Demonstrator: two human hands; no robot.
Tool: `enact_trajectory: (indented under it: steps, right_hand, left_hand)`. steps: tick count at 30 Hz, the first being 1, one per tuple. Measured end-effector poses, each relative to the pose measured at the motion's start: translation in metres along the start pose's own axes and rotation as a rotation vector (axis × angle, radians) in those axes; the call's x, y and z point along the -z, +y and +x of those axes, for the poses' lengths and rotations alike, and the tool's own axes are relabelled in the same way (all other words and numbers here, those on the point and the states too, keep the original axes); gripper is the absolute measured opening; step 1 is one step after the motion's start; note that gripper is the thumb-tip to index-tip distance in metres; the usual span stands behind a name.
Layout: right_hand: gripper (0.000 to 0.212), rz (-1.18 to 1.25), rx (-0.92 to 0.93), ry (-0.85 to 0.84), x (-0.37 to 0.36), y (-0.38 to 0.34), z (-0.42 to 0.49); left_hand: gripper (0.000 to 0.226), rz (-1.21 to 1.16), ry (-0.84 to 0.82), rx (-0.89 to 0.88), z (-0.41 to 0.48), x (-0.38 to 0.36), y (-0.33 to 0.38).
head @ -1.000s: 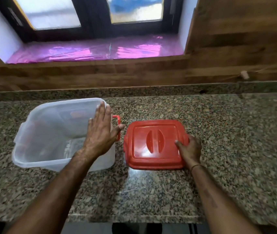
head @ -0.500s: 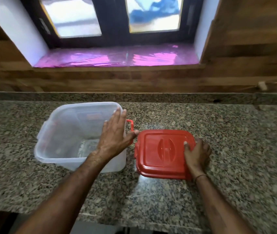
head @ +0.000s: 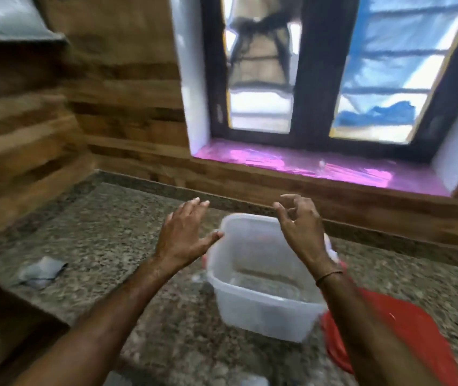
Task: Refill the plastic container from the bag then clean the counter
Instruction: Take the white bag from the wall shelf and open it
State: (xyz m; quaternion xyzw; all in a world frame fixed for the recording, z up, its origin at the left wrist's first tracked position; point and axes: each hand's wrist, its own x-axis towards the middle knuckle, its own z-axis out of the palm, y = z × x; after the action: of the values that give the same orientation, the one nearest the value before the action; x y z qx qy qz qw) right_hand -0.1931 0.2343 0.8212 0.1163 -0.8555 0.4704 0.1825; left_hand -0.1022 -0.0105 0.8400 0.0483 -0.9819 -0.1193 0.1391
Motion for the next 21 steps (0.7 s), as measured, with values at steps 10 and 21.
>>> enact_trajectory:
  steps: [10,21]
  right_hand:
    - [0.038,-0.184,0.315,-0.327,-0.187,-0.217,0.026]
    - [0.032,-0.049,0.507,-0.452,-0.307,-0.396,0.167]
  left_hand:
    - [0.078,0.047,0.136,0.160,-0.010,0.147,-0.217]
    - [0.076,0.164,0.329,0.290,0.071,0.289,-0.376]
